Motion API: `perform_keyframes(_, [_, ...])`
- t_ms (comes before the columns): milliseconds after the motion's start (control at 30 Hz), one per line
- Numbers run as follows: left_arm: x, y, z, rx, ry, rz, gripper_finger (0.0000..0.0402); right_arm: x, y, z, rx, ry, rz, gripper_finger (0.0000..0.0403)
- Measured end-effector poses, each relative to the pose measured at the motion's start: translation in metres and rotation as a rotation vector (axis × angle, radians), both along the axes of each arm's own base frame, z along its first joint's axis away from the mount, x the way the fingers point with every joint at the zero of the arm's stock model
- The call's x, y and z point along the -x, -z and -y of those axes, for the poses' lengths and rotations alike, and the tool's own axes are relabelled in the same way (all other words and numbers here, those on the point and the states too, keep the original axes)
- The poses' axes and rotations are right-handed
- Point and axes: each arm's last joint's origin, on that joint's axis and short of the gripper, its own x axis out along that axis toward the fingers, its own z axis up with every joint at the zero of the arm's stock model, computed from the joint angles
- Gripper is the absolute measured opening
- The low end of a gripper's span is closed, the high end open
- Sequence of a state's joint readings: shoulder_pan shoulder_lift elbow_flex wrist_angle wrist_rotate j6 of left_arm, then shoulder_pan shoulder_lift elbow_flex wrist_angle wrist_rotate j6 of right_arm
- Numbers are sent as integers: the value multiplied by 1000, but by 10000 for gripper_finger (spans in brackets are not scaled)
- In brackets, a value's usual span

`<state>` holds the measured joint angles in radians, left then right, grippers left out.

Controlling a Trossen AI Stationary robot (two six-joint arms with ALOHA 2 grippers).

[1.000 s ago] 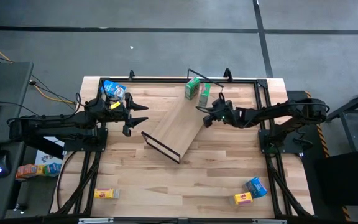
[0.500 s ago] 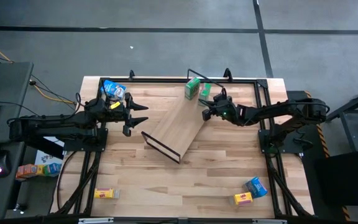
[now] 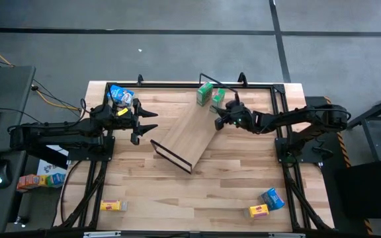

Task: Stack cereal on shelf
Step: Put the green cereal box aligned with the other green cereal box on the shelf, then put the bottom blue cereal box on the shelf

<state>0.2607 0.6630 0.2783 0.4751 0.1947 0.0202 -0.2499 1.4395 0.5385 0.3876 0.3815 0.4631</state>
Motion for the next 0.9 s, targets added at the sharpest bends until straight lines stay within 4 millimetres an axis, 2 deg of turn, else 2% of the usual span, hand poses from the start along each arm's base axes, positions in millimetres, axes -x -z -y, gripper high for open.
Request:
perform_keyframes(133, [0,1,0,1,0,-6,198,-1,-8,-12,-14,-145,23,0])
perform_keyframes(267, [0,1,0,3,0,-12,198,2,-30,-27,23,-244,97,0])
perform_keyframes(433, [0,1,0,3,0,-12,198,8,-57,-42,60,-306,236,0])
perform_keyframes(633, [0,1,0,9,1,-12,198,6,-67,-45,126,-339,319,4])
perform_keyframes(767, [0,1,0,11,0,-11,198,5,-71,-45,140,-338,367,45])
perform_keyframes(900, [0,1,0,11,1,-11,198,3,-79,-47,137,-391,427,129])
